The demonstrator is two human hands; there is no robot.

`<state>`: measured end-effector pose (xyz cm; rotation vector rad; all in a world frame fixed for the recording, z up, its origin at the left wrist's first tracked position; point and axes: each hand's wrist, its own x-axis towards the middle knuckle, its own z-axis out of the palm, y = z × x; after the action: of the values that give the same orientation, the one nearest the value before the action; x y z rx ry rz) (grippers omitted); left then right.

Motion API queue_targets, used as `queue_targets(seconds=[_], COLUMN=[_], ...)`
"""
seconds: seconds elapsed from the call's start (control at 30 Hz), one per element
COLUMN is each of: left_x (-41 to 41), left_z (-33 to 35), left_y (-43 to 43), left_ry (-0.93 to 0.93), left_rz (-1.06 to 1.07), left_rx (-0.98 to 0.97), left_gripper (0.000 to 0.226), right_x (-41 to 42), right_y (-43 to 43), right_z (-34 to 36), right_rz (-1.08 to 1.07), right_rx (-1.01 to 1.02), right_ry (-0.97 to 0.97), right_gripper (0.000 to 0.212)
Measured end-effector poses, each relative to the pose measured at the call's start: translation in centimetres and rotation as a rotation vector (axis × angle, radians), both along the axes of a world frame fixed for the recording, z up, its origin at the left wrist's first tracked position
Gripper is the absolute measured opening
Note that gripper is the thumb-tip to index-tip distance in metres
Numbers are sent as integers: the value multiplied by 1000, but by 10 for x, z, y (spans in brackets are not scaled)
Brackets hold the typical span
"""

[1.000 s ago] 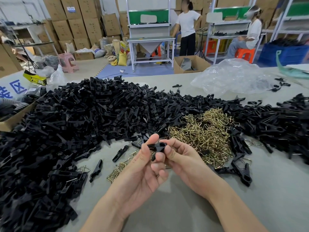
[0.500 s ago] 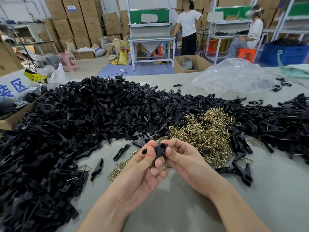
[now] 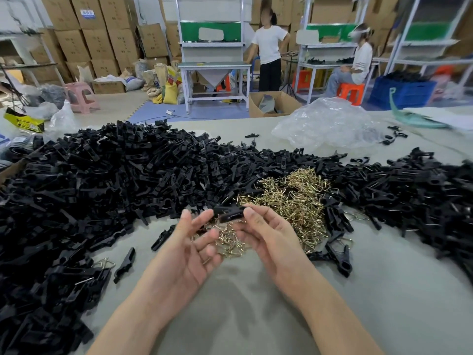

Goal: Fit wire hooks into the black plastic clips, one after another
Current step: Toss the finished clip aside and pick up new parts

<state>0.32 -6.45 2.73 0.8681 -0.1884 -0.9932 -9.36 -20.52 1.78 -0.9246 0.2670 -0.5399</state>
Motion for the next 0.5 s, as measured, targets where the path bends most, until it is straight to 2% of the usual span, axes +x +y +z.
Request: queue_targets(seconds=[0.07, 0.2, 0.27, 0.33, 0.43, 0.47, 0.5], left_x=[1, 2, 3, 5, 15, 19, 21], left_z=[0, 4, 6, 5, -8, -12, -15], left_y=[2, 4, 5, 9, 26, 31, 35], left_ry=[0, 43, -6, -277, -1058, -1271, -1405], left_rz=[72, 176, 268, 403, 648, 720, 773], left_rx=[44, 66, 104, 279, 758, 934, 1078], left_gripper=[46, 36, 34, 29, 15, 17, 22], right_x=[-12, -50, -66, -71, -62, -56, -49], right_y=[-13, -79, -108, -117, -95, -83, -70], right_z=[10, 64, 94, 103, 83, 73, 62], right_rz=[-101, -379, -481, -455, -288, -260, -238], right_rx=[67, 243, 318, 308, 229, 206, 188], right_ry=[-27, -324, -381, -294, -128, -80, -38], right_gripper=[29, 33, 38, 42, 47, 44, 39])
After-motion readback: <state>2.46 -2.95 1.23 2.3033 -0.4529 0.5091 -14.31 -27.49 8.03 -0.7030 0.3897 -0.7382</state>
